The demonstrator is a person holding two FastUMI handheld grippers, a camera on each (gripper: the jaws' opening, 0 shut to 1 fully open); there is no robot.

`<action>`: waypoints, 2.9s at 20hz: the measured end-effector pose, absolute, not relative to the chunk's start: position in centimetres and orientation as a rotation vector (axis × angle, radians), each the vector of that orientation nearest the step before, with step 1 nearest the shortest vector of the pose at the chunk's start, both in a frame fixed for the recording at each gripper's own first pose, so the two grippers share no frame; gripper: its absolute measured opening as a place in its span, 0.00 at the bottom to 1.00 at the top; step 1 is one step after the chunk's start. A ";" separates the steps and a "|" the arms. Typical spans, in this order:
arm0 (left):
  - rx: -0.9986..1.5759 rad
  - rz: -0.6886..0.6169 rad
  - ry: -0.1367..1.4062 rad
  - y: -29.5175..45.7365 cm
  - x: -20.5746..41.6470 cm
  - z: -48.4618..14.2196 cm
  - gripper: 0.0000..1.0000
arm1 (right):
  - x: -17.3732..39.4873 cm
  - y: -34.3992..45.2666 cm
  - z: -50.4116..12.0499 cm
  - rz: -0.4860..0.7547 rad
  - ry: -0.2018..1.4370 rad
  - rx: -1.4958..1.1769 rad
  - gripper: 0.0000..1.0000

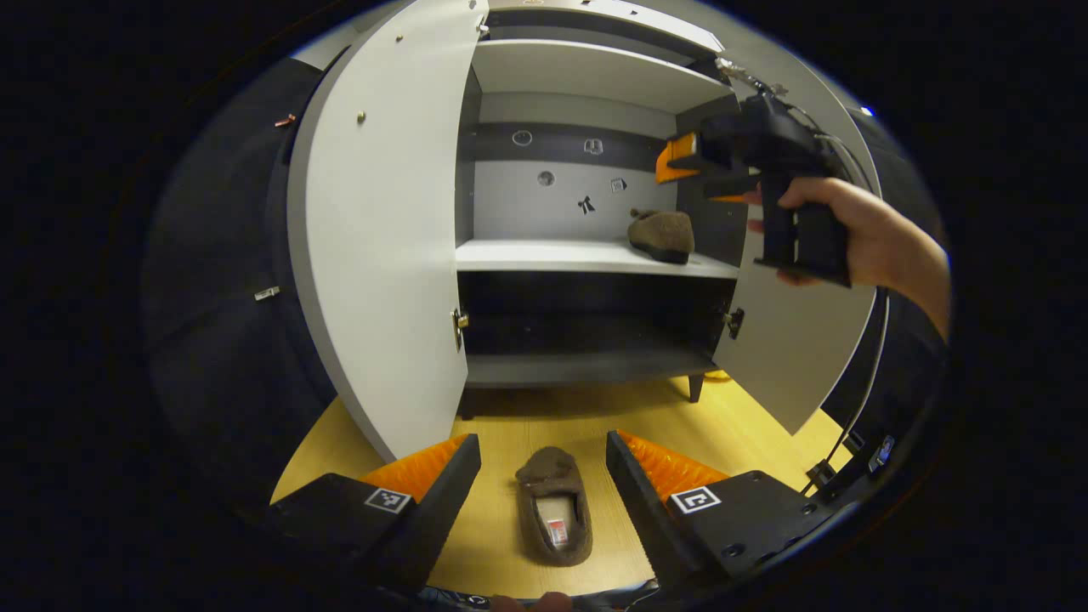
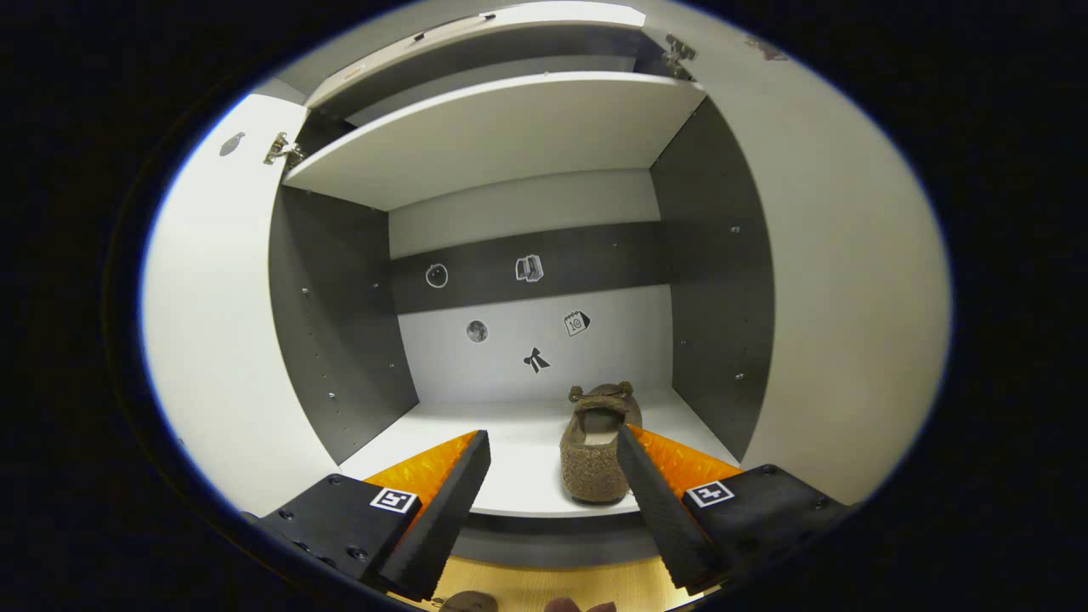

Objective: Grab one shoe with the right hand and put it into the shoe cabinet, grab the other shoe with the left hand and put it into the shoe cabinet; then close the right door with the right hand and the left door with the left hand.

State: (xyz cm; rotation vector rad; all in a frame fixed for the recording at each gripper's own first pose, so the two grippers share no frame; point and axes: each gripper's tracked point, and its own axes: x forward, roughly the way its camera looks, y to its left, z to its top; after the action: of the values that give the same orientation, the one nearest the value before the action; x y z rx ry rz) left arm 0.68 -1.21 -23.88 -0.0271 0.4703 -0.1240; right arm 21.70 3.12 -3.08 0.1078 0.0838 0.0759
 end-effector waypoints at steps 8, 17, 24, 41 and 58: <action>-0.058 -0.114 0.649 -0.7 2.2 -36.9 0.94 | 12.6 0.4 -0.2 0.049 0.002 0.070 0.98; 0.037 -0.129 0.718 -0.7 7.2 -45.6 0.69 | 7.4 1.1 -3.0 0.121 0.049 -0.018 0.99; 0.125 -0.053 0.755 -0.3 9.0 -45.5 0.12 | 5.9 0.2 -4.1 0.133 0.079 -0.018 0.99; -0.010 -0.029 0.579 -3.7 11.3 -17.8 0.06 | 4.5 -2.1 -4.6 0.137 0.077 0.006 0.99; -0.022 0.006 0.448 -4.3 33.3 -3.2 0.06 | 1.9 -5.6 -5.3 0.094 0.077 0.029 0.99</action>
State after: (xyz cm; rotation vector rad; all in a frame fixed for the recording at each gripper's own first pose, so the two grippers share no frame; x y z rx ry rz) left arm 33.35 -4.30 -3.20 -0.0222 0.4477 0.0064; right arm 1.95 -5.61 -5.26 0.0289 0.0770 0.0941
